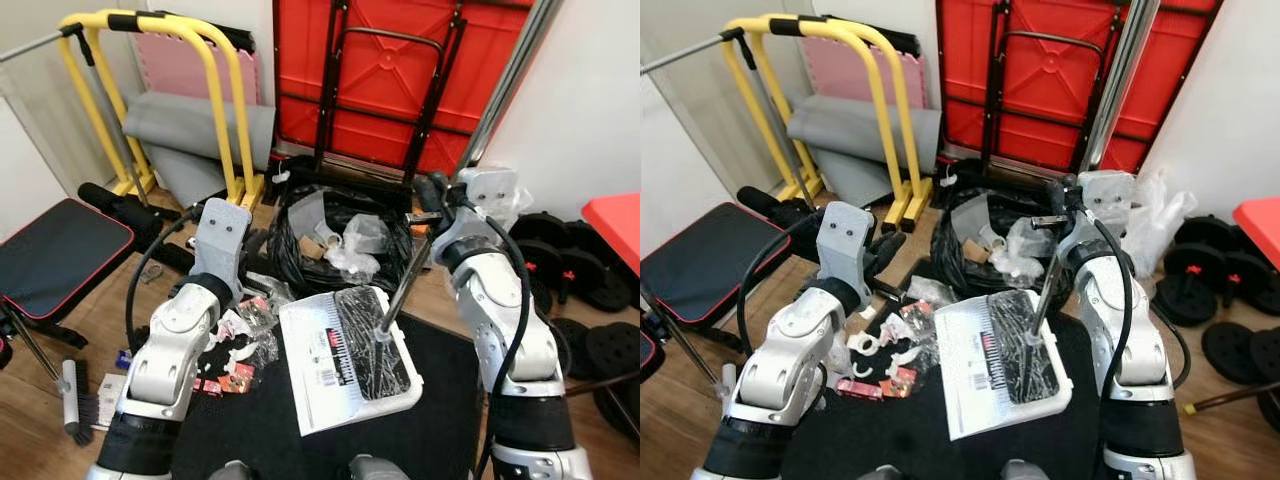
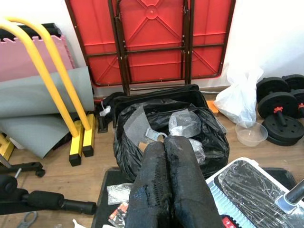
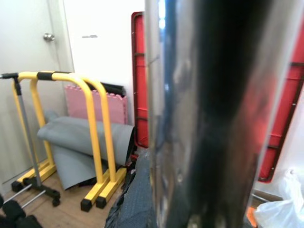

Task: Sweep floor

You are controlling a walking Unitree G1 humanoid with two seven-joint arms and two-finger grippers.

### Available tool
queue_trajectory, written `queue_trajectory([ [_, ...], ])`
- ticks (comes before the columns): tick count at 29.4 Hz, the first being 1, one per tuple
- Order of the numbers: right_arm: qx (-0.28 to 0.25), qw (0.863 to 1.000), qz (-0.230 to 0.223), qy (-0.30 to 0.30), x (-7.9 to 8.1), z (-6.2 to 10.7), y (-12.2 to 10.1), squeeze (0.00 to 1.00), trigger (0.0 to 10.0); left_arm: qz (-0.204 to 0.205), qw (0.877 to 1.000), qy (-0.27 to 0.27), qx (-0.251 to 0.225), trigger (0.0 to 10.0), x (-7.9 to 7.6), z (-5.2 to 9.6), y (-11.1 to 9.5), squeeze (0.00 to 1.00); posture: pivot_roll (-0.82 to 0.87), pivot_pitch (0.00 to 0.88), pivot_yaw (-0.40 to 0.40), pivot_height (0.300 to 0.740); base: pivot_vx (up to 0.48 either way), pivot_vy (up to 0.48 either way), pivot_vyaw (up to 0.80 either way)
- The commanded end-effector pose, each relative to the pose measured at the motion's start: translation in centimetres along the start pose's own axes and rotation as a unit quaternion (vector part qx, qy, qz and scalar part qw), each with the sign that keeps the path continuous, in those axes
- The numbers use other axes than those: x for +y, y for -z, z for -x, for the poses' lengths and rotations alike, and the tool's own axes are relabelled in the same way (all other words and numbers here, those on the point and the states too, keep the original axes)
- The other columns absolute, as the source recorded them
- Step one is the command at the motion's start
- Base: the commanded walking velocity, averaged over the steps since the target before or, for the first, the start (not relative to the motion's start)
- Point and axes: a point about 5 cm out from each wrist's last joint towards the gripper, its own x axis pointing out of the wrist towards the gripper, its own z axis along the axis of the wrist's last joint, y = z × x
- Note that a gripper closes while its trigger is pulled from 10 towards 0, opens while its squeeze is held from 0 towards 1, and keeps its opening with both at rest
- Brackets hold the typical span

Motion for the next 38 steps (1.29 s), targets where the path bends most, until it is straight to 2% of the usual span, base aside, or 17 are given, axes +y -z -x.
queue_trajectory([
  [1, -0.011, 1.000, -0.004, 0.009, -0.1, -0.4, -0.8, 0.00, 10.0, 0.004, 1.000, -0.001, 0.013, 10.0, -0.1, 0.2, 0.6, 0.00, -0.17, 0.097, -0.092, 0.740, 0.000, 0.000, 0.00],
  [5, -0.013, 1.000, -0.013, 0.021, -0.4, -0.6, -0.9, 0.00, 10.0, 0.005, 1.000, -0.003, 0.015, 10.0, -0.2, 0.1, 0.7, 0.00, -0.17, 0.094, -0.096, 0.730, 0.000, 0.000, 0.00],
  [7, -0.029, 0.998, -0.031, 0.040, -0.9, -1.1, -1.4, 0.00, 10.0, 0.005, 1.000, 0.000, 0.016, 10.0, -0.4, 0.1, 0.7, 0.00, -0.17, 0.094, -0.098, 0.720, 0.000, 0.000, 0.00],
  [12, -0.070, 0.994, -0.040, 0.068, -1.5, -1.7, -2.5, 0.00, 10.0, 0.009, 1.000, 0.007, 0.015, 10.0, -0.6, 0.1, 0.6, 0.00, -0.16, 0.086, -0.097, 0.705, 0.000, 0.000, 0.00],
  [19, -0.107, 0.989, -0.020, 0.096, -2.3, -2.9, -3.4, 0.00, 10.0, 0.026, 0.999, 0.027, 0.009, 10.0, -1.4, 0.1, 0.3, 0.00, -0.16, 0.099, -0.096, 0.690, 0.000, 0.000, 0.00],
  [31, -0.123, 0.989, -0.024, 0.084, -2.6, -3.9, -4.3, 0.00, 10.0, 0.034, 0.999, 0.041, 0.004, 10.0, -1.8, 0.2, 0.1, 0.00, -0.15, 0.118, -0.099, 0.665, 0.000, 0.000, 0.00],
  [38, -0.148, 0.985, -0.019, 0.088, -2.8, -4.7, -5.0, 0.00, 10.0, 0.027, 0.999, 0.046, 0.011, 10.0, -1.7, 0.2, 0.2, 0.00, -0.14, 0.126, -0.095, 0.630, 0.000, 0.000, 0.00],
])
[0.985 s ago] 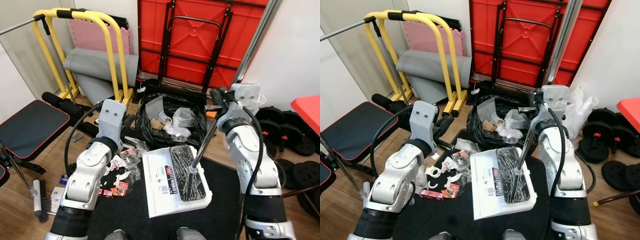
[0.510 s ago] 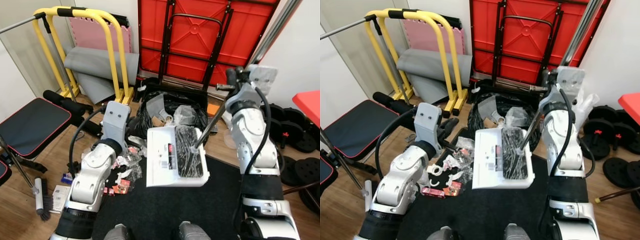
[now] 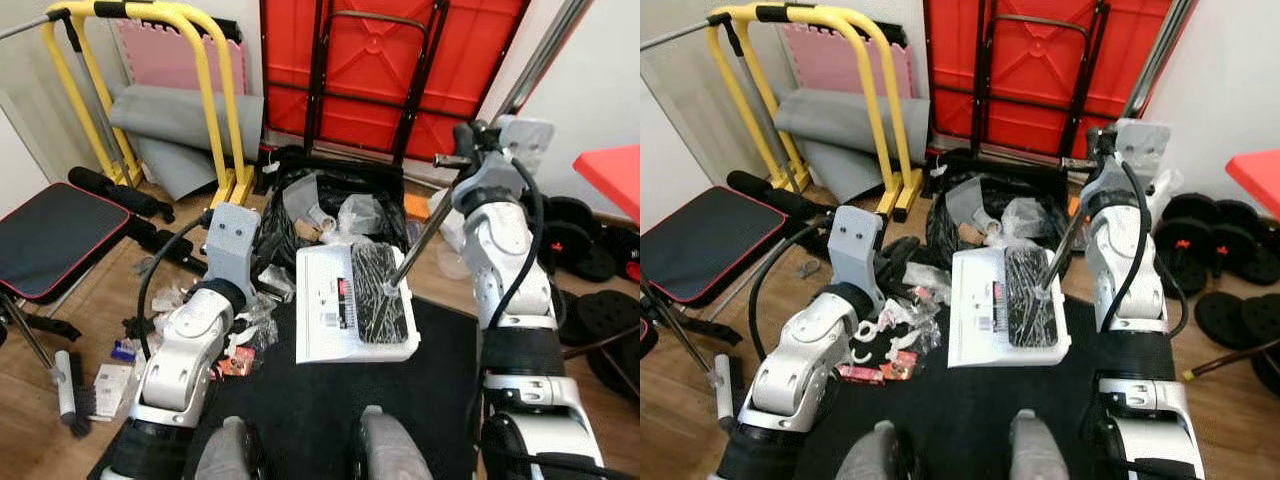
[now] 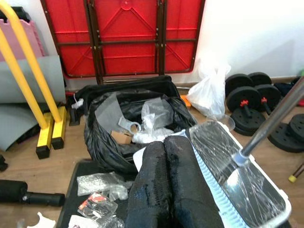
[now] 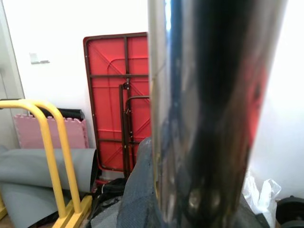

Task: Sweep floor

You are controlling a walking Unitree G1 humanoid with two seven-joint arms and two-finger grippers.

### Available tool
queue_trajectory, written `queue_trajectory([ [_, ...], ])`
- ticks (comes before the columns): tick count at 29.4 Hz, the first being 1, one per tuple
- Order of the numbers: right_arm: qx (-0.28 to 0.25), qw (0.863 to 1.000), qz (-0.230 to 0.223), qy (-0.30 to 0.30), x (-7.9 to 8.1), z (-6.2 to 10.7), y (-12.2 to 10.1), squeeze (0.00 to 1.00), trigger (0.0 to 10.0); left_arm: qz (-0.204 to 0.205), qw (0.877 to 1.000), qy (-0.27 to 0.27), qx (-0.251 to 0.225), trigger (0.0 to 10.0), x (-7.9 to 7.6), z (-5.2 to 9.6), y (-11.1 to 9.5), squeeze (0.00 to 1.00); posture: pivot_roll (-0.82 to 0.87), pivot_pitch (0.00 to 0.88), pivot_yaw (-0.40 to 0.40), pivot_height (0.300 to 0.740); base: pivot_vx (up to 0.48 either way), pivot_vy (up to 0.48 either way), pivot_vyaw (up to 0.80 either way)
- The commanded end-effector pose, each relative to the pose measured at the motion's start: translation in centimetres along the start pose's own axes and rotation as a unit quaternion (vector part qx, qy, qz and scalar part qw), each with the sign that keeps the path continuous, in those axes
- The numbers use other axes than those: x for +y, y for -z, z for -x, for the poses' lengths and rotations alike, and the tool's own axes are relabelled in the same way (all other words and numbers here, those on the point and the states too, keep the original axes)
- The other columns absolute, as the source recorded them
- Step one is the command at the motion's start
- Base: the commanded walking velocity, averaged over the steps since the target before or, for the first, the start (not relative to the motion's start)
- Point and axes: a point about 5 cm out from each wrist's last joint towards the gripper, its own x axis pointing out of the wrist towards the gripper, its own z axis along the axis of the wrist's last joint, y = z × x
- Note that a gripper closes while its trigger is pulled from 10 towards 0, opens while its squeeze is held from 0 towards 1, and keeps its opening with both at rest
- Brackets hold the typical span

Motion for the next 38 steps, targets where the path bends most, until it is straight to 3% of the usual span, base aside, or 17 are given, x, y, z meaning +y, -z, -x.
queue_trajectory([
  [1, -0.062, 0.998, -0.003, 0.005, -0.2, -0.6, -2.3, 0.00, 10.0, -0.004, 1.000, 0.025, 0.009, 10.0, -0.4, 0.0, 0.2, 0.00, -0.14, 0.126, -0.095, 0.630, 0.000, 0.000, 0.00],
  [38, -0.096, 0.995, -0.010, 0.014, -0.4, -1.9, -3.1, 0.00, 10.0, -0.006, 0.999, 0.036, 0.018, 10.0, -0.5, 0.8, -0.1, 0.00, -0.12, 0.187, -0.080, 0.510, 0.000, 0.000, 0.00],
])
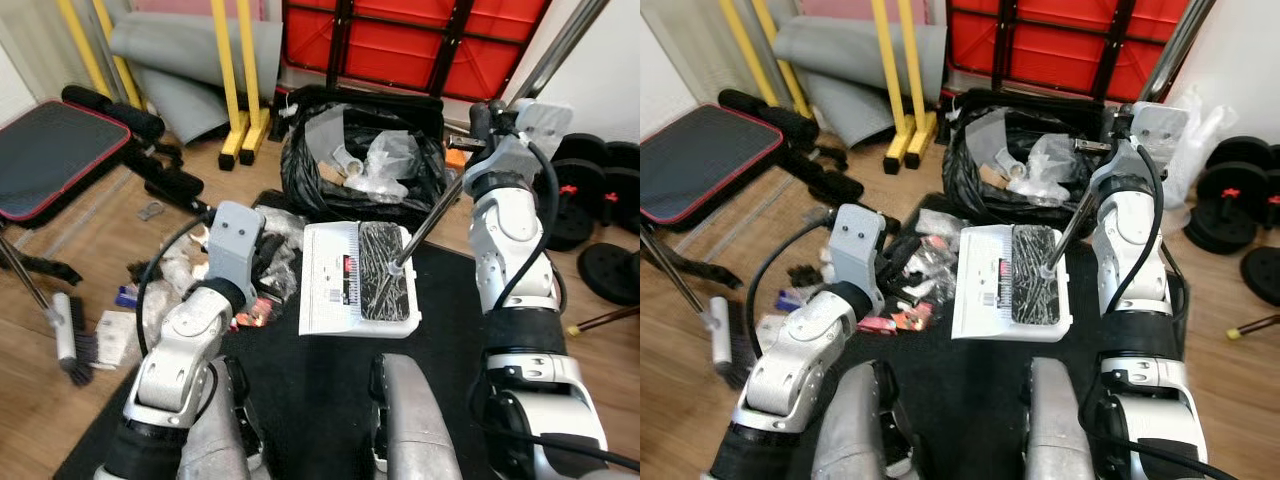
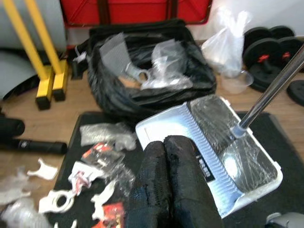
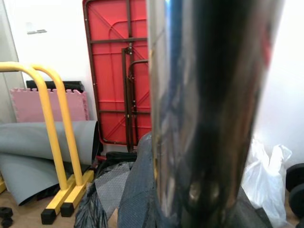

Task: Sweep floor

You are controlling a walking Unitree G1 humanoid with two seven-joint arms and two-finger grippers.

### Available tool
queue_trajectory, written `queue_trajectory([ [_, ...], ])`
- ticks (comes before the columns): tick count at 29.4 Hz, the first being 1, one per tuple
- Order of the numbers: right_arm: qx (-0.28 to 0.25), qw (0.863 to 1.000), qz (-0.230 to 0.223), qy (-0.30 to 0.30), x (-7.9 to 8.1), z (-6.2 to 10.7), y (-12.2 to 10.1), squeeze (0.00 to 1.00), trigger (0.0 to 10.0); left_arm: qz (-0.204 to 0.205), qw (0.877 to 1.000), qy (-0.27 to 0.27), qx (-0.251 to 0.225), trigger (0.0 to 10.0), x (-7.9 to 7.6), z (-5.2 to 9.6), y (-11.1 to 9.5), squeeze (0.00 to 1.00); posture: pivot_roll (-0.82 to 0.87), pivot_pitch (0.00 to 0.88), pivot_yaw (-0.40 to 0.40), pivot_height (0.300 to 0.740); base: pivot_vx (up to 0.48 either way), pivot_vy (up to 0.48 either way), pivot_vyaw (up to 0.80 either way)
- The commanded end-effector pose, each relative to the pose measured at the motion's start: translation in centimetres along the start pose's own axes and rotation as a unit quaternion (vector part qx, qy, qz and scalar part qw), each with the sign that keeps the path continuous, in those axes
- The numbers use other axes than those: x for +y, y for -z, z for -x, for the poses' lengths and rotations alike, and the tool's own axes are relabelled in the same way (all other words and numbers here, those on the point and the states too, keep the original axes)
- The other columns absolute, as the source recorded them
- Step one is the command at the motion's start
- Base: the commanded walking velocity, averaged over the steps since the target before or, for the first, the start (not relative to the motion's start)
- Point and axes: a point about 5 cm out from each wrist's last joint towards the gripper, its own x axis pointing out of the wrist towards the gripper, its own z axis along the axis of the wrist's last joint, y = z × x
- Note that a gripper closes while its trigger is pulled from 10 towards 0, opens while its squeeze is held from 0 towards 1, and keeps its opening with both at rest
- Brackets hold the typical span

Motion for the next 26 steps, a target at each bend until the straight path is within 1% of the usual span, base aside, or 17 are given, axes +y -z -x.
queue_trajectory([
  [1, -0.059, 0.998, -0.007, 0.001, 0.0, -0.7, -2.3, 0.00, 10.0, 0.005, 1.000, 0.029, 0.005, 10.0, -0.5, 0.3, 0.1, 0.00, -0.12, 0.187, -0.080, 0.510, 0.000, 0.000, 0.00],
  [2, -0.063, 0.998, -0.008, 0.002, 0.1, -1.0, -2.5, 0.00, 10.0, 0.008, 0.999, 0.035, 0.005, 10.0, -0.7, 0.8, 0.1, 0.00, -0.12, 0.222, -0.081, 0.505, 0.000, 0.000, 0.00],
  [5, -0.066, 0.998, -0.009, 0.004, 0.1, -1.4, -2.7, 0.00, 10.0, 0.014, 0.999, 0.042, 0.005, 10.0, -0.8, 1.1, 0.1, 0.00, -0.12, 0.226, -0.081, 0.500, 0.000, 0.000, 0.00],
  [6, -0.069, 0.998, -0.011, 0.004, 0.1, -1.6, -2.9, 0.00, 10.0, 0.019, 0.999, 0.048, 0.005, 10.0, -0.9, 1.5, 0.1, 0.00, -0.11, 0.245, -0.081, 0.495, 0.000, 0.000, 0.00],
  [7, -0.069, 0.998, -0.011, 0.004, 0.1, -1.6, -2.9, 0.00, 10.0, 0.019, 0.999, 0.048, 0.005, 10.0, -0.9, 1.5, 0.1, 0.00, -0.11, 0.245, -0.081, 0.495, 0.000, 0.000, 0.00],
  [8, -0.072, 0.997, -0.012, 0.005, 0.2, -1.9, -3.1, 0.00, 10.0, 0.023, 0.998, 0.054, 0.004, 10.0, -1.0, 1.9, 0.0, 0.00, -0.10, 0.270, -0.080, 0.490, 0.000, 0.000, 0.00],
  [9, -0.072, 0.997, -0.012, 0.005, 0.2, -1.9, -3.1, 0.00, 10.0, 0.023, 0.998, 0.054, 0.004, 10.0, -1.0, 1.9, 0.0, 0.00, -0.10, 0.270, -0.080, 0.490, 0.000, 0.000, 0.00],
  [11, -0.079, 0.997, -0.015, 0.007, 0.1, -2.5, -3.6, 0.00, 10.0, 0.029, 0.998, 0.062, 0.002, 10.0, -1.2, 2.8, -0.2, 0.00, -0.08, 0.303, -0.078, 0.480, 0.000, 0.000, 0.00],
  [15, -0.080, 0.997, -0.016, 0.008, 0.0, -2.7, -3.7, 0.00, 10.0, 0.030, 0.997, 0.064, 0.002, 10.0, -1.3, 3.1, -0.3, 0.00, -0.08, 0.303, -0.078, 0.475, 0.000, 0.000, 0.00],
  [16, -0.082, 0.996, -0.017, 0.009, -0.1, -2.9, -3.8, 0.00, 10.0, 0.031, 0.997, 0.064, 0.001, 10.0, -1.4, 3.4, -0.4, 0.00, -0.08, 0.319, -0.076, 0.470, 0.000, 0.000, 0.00],
  [17, -0.082, 0.996, -0.017, 0.009, -0.1, -2.9, -3.8, 0.00, 10.0, 0.031, 0.997, 0.064, 0.001, 10.0, -1.4, 3.4, -0.4, 0.00, -0.08, 0.319, -0.076, 0.470, 0.000, 0.000, 0.00],
  [18, -0.086, 0.996, -0.016, 0.014, -0.4, -3.2, -4.1, 0.00, 10.0, 0.030, 0.998, 0.063, 0.001, 10.0, -1.5, 4.0, -0.7, 0.00, -0.06, 0.339, -0.076, 0.460, 0.000, 0.000, 0.00],
  [26, -0.091, 0.996, -0.016, 0.019, -0.8, -3.9, -4.3, 0.00, 10.0, 0.024, 0.998, 0.056, 0.006, 10.0, -1.6, 4.6, -1.1, 0.00, -0.06, 0.359, -0.077, 0.430, 0.000, 0.000, 0.00],
])
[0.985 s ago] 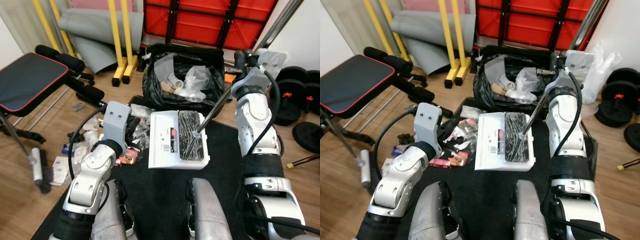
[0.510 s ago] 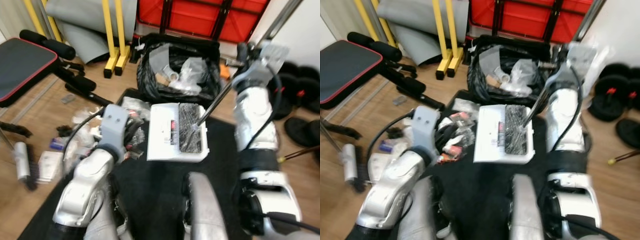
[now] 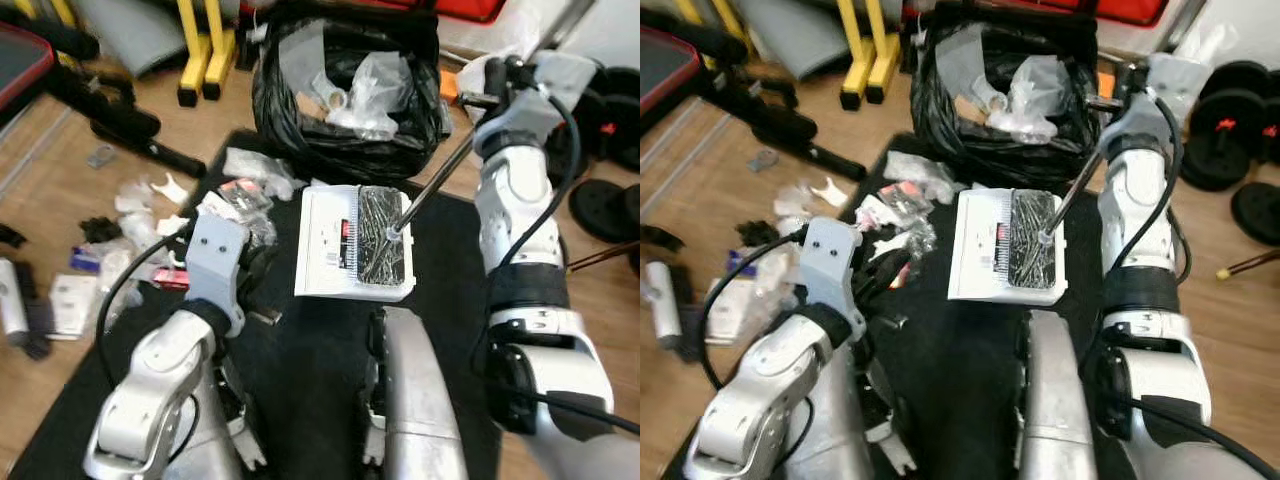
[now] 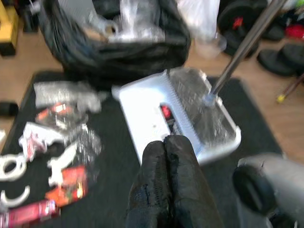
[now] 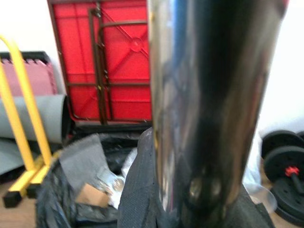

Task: Sweep floor

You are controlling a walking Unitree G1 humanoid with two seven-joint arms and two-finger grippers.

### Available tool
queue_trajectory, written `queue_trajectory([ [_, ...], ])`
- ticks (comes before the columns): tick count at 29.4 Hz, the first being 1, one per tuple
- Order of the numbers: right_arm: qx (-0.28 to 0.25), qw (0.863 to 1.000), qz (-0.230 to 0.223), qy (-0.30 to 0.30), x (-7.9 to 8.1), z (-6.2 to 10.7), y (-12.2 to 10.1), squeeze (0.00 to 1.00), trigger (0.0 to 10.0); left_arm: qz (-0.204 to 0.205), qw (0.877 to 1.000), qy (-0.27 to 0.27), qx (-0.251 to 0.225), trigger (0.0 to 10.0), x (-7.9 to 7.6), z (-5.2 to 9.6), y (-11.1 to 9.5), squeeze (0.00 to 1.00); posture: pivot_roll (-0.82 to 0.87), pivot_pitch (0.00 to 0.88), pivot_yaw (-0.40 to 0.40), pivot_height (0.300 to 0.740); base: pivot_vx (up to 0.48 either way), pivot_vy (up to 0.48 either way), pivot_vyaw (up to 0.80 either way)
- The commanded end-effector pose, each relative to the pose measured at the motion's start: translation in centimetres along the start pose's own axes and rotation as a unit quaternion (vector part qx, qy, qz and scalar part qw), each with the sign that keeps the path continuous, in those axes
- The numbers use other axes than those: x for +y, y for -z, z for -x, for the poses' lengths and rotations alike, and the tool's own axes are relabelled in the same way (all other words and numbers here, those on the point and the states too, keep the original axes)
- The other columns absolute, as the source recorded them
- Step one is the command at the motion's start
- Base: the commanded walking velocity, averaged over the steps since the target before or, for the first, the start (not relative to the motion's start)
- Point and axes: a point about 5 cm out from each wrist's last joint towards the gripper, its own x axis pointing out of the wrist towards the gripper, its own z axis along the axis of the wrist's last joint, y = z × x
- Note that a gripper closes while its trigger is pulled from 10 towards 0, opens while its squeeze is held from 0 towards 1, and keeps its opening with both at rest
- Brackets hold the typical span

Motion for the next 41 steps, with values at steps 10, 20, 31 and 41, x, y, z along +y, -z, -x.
queue_trajectory([
  [10, -0.047, 0.999, -0.021, -0.003, 0.4, -1.0, -1.5, 0.00, 10.0, 0.009, 0.999, 0.037, 0.015, 10.0, -0.9, 0.9, -0.1, 0.00, -0.05, 0.376, -0.075, 0.385, 0.000, 0.000, 0.00],
  [20, -0.053, 0.995, -0.074, -0.036, 2.4, -0.6, -1.0, 0.00, 10.0, 0.013, 0.999, 0.036, 0.022, 10.0, -0.9, 1.2, 0.0, 0.00, -0.05, 0.373, -0.081, 0.366, 0.000, 0.000, 0.00],
  [31, -0.037, 0.995, -0.071, -0.057, 4.7, -0.6, -0.4, 0.00, 10.0, 0.018, 0.999, 0.035, 0.022, 10.0, -0.9, 1.1, 0.1, 0.00, -0.06, 0.364, -0.089, 0.366, 0.000, 0.000, 0.00],
  [41, 0.006, 0.994, -0.077, -0.077, 6.9, -0.8, 1.4, 0.00, 10.0, 0.017, 0.999, 0.031, 0.021, 10.0, -1.0, 1.0, 0.0, 0.00, -0.05, 0.370, -0.102, 0.366, 0.000, 0.000, 0.00],
])
